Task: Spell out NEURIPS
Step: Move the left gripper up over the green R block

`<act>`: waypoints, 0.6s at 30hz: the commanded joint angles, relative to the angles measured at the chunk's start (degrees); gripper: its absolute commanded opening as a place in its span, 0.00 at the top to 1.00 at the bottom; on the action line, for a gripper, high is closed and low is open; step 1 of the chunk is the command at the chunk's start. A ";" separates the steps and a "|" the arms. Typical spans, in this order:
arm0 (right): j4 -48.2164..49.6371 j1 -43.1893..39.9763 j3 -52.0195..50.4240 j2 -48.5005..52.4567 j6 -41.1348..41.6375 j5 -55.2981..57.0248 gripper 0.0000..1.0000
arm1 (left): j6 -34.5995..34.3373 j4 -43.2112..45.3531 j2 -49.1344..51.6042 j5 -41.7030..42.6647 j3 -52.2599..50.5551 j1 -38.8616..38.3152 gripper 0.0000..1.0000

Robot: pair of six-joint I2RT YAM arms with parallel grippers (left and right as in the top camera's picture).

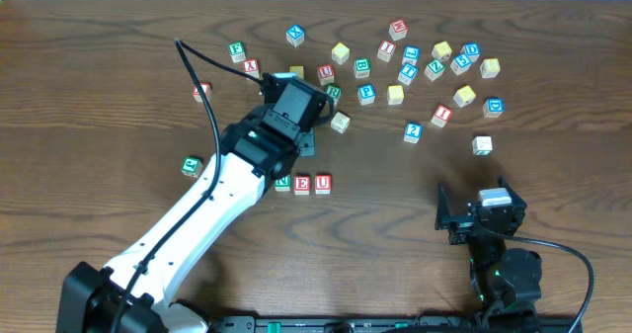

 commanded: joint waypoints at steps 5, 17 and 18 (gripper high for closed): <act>-0.24 -0.31 -0.04 -0.24 0.24 -0.15 0.01 | 3.02 -0.35 -0.72 1.90 1.51 2.89 0.56; -0.24 -0.31 -0.04 -0.24 0.24 -0.15 0.01 | 10.84 2.47 -0.63 4.83 1.84 2.99 0.42; -0.24 -0.31 -0.04 -0.24 0.24 -0.15 0.01 | 11.76 2.54 -0.61 4.83 2.14 2.99 0.39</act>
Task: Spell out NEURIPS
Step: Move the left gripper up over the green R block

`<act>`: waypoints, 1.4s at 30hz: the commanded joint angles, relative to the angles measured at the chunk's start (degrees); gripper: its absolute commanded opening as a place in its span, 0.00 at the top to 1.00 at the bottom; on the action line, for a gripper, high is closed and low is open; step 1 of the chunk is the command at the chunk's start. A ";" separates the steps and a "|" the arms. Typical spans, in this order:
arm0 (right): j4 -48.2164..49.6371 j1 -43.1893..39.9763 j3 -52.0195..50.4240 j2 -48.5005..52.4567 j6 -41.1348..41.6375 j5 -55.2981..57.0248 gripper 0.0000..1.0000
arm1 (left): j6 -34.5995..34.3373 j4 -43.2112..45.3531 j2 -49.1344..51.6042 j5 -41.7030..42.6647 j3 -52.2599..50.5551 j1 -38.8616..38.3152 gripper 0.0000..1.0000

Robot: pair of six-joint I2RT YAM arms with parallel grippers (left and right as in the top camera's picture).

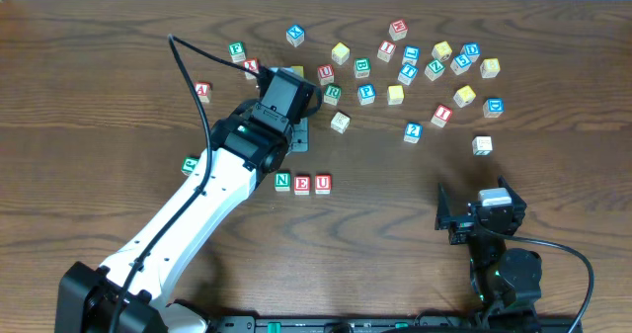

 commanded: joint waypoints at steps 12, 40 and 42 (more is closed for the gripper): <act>-0.24 -0.31 -0.04 -0.24 0.24 -0.15 0.01 | 11.67 -2.71 3.67 6.64 14.43 5.11 0.33; -0.24 -0.31 -0.04 -0.24 0.24 -0.15 0.01 | 21.73 -18.03 30.88 15.74 40.85 3.85 0.27; -0.24 -0.31 -0.04 -0.24 0.24 -0.15 0.01 | 22.12 -17.99 31.34 15.74 40.85 3.63 0.27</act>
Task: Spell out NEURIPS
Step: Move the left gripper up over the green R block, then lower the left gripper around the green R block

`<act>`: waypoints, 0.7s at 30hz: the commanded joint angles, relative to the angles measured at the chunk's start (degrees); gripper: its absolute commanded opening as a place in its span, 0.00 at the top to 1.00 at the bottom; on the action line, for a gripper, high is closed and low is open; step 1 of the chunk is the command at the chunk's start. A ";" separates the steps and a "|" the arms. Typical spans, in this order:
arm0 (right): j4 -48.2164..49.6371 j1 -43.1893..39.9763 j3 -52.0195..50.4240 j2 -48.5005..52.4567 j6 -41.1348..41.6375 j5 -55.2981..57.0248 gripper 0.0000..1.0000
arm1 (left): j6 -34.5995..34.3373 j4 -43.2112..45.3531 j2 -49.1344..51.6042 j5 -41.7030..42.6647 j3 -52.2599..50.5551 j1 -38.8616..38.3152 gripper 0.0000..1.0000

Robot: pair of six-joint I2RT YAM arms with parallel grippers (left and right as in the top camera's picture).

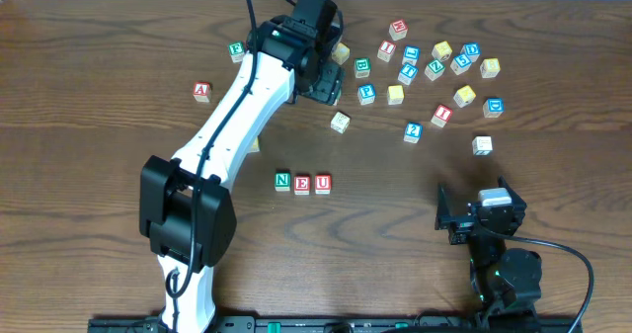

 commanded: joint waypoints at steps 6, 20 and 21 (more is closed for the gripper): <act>-0.24 -0.31 -0.04 -0.24 0.24 -0.15 0.01 | 2.21 0.59 3.54 0.79 1.73 -1.25 0.27; -0.24 -0.31 -0.04 -0.24 0.24 -0.15 0.01 | 2.32 5.79 7.93 0.72 1.73 -4.22 0.28; -0.24 -0.31 -0.04 -0.24 0.24 -0.15 0.01 | 2.16 6.01 7.93 0.70 1.70 -4.20 0.28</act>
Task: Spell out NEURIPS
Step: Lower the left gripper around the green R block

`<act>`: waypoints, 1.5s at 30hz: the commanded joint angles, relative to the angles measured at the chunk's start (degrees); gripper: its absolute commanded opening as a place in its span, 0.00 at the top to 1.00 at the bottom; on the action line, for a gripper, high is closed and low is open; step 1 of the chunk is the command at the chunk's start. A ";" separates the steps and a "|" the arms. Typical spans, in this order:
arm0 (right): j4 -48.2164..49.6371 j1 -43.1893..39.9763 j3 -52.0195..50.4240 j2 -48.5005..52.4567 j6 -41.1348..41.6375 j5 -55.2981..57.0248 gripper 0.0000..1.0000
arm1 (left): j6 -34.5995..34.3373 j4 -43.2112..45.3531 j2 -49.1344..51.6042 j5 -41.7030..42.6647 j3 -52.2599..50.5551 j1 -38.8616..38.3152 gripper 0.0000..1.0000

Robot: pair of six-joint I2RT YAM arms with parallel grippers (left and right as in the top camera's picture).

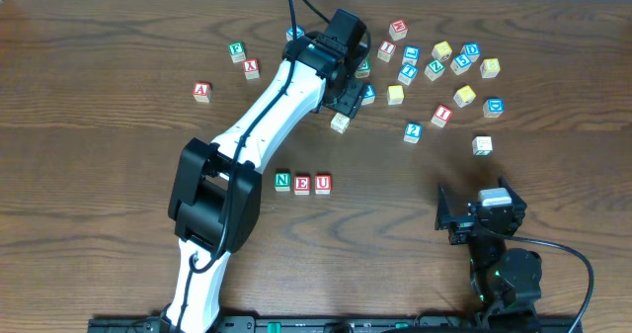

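Three blocks stand in a row in the middle of the table: a green N (pixel 282 182), a red E (pixel 302 184) and a red U (pixel 323 183). My left gripper (pixel 350 98) hangs over the left end of the scattered letter blocks, between a cream block (pixel 340 123) and a blue block (pixel 368 94). It looks open, with nothing seen in it. My right gripper (pixel 449 217) rests folded at the front right, its fingers too dark to read.
Several loose letter blocks lie at the back right, among them a red one (pixel 398 28), a yellow one (pixel 465 96) and a white one (pixel 482 145). Three more, among them a red block (pixel 202 91), lie at the back left. The left arm (pixel 267 116) slants across the table.
My left gripper has shifted right and slightly nearer, from the blocks around the back middle to the spot beside the cream and blue blocks. The N, E, U row and the right arm are unchanged.
The N, E, U row stood in place at the oldest moment, with my left gripper just behind it. The gripper then sat a little further back, then far back over the scattered blocks, and now further right among them. My right arm stayed parked.
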 commanded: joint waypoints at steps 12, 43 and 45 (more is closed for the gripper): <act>-0.24 -0.31 -0.04 -0.24 0.24 -0.15 0.01 | 1.03 3.15 2.14 -1.88 1.38 0.28 0.32; -0.24 -0.31 -0.04 -0.24 0.24 -0.15 0.01 | 0.79 6.19 6.16 -0.96 1.36 3.34 0.32; -0.24 -0.31 -0.04 -0.24 0.24 -0.15 0.01 | 0.81 6.45 7.06 -0.98 1.36 3.34 0.32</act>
